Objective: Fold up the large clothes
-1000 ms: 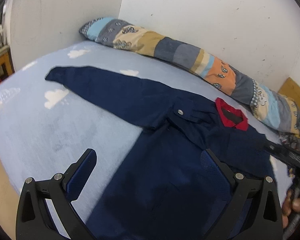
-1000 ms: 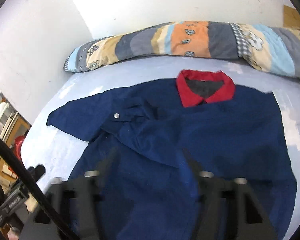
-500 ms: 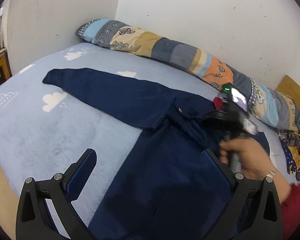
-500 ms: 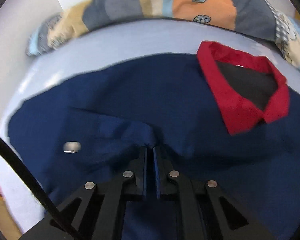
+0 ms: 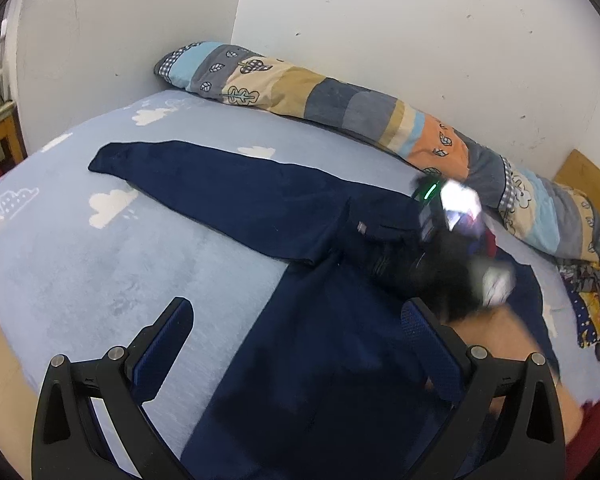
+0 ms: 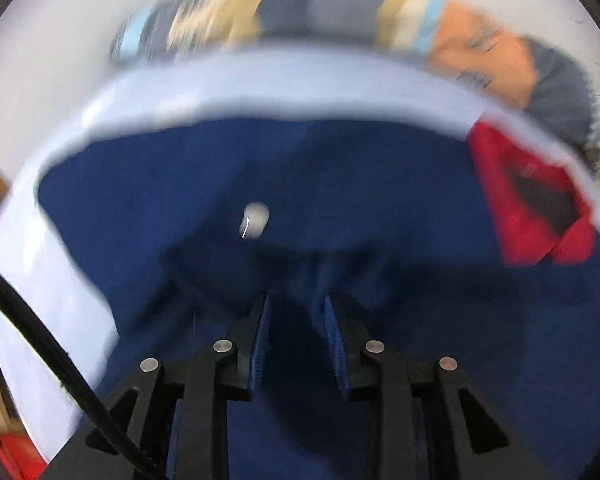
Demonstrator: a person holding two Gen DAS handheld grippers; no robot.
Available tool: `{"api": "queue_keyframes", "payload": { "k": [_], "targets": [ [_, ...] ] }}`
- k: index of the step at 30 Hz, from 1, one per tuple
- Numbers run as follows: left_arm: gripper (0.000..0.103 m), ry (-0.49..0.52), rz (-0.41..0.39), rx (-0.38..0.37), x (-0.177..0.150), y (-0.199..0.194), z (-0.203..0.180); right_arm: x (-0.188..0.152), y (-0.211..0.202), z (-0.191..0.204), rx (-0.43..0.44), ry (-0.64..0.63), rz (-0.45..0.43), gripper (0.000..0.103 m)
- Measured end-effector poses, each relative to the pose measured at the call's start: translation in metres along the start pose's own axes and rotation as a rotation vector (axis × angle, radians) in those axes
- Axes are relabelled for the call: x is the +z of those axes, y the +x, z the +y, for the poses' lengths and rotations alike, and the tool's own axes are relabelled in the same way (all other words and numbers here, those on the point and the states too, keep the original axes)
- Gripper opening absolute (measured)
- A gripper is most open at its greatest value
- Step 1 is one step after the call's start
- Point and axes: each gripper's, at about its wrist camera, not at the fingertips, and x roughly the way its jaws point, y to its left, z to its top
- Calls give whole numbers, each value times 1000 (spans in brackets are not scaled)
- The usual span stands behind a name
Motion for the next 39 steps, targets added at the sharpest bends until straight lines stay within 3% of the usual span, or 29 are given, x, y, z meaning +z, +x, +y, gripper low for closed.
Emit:
{"api": "queue_keyframes", "payload": {
  "k": [2,5,6,7,9,11,18,25,29,35,39],
  "targets": [
    [103,-7,-9,18,3,0,6,-17,-8,20,-24,-72,-22,33],
    [103,-47,-8,23,7,0,18,-34,-35,20,170,-34,-9,35],
    [103,-62,-6,22,8,0,23,-42,-55,17,173,-24,-50,36],
    [103,-72,-6,24,9,0,26,-50,-76,11,162,-11,-91,39],
    [103,-83,-11,25,9,-2,30,-69,-114,-7,151,36,-134,59],
    [103,-77,-10,31,8,-3,31,-97,-157,-36,141,91,-195,66],
    [103,-25,-1,7,5,2,17,-169,-236,-94,22,251,-361,70],
    [103,-39,41,-102,19,9,21,-174,-250,-109,-12,258,-406,70],
    [103,-122,70,-107,43,26,59,-167,-255,-108,-21,244,-435,70],
    [103,-236,105,-86,90,69,147,-168,-265,-111,21,274,-467,70],
    [103,-431,173,-111,109,126,231,-168,-264,-113,83,299,-456,71]
  ]
}}
